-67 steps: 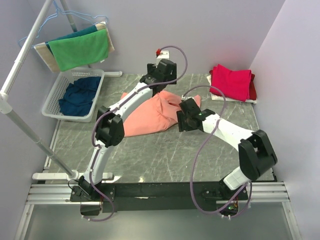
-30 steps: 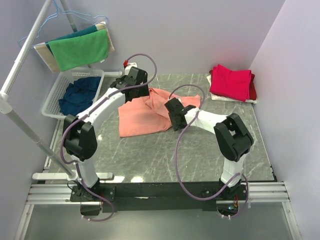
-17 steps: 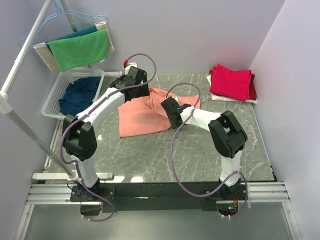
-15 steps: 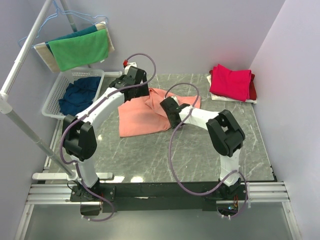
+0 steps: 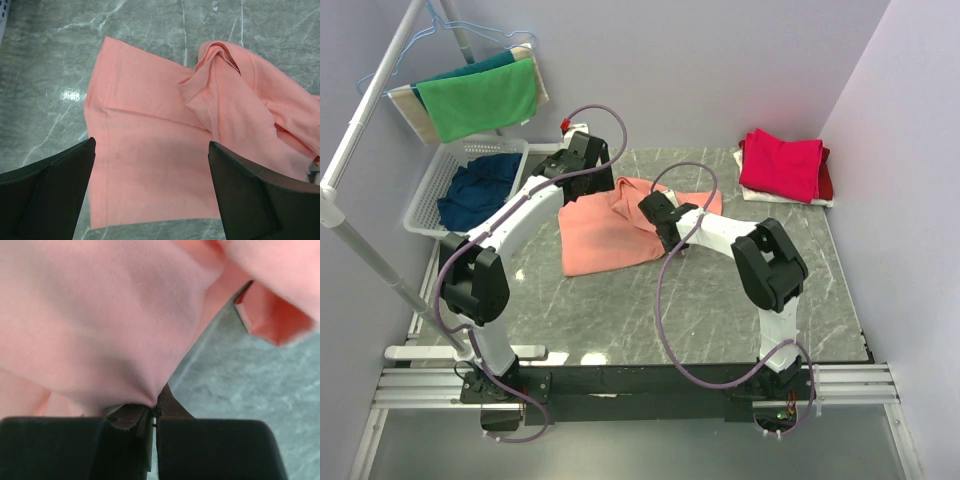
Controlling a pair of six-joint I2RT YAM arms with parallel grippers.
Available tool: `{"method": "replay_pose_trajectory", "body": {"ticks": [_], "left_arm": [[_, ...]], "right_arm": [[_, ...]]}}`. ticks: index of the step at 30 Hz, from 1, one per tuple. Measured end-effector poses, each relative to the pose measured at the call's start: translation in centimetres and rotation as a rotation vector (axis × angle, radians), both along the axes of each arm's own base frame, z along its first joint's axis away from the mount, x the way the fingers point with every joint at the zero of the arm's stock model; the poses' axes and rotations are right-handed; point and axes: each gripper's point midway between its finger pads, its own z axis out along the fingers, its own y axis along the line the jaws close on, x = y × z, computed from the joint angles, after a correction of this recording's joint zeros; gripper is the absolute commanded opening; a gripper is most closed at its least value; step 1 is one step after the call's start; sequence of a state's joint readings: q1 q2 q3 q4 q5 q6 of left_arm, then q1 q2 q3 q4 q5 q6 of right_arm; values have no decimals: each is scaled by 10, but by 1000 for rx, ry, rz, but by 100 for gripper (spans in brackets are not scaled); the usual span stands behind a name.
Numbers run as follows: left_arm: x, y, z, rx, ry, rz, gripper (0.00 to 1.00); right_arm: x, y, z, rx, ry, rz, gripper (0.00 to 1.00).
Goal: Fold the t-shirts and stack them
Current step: Flatten the tshirt out
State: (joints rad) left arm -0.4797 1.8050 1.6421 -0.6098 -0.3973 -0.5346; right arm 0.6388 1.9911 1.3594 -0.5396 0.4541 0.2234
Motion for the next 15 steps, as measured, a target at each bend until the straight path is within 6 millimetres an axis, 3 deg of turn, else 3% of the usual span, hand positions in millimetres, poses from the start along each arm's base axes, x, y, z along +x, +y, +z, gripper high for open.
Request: {"method": "replay_pose_trajectory", "body": {"ticks": [5, 13, 15], "left_arm": [[-5, 5, 1, 1, 1, 5, 99], [-12, 12, -2, 5, 10, 11, 99], [-15, 13, -2, 3, 12, 10, 99]], "right_arm": [[-12, -6, 37, 25, -7, -1, 0], [-21, 3, 145, 203, -139, 37, 0], [-19, 8, 161, 242, -163, 48, 0]]}}
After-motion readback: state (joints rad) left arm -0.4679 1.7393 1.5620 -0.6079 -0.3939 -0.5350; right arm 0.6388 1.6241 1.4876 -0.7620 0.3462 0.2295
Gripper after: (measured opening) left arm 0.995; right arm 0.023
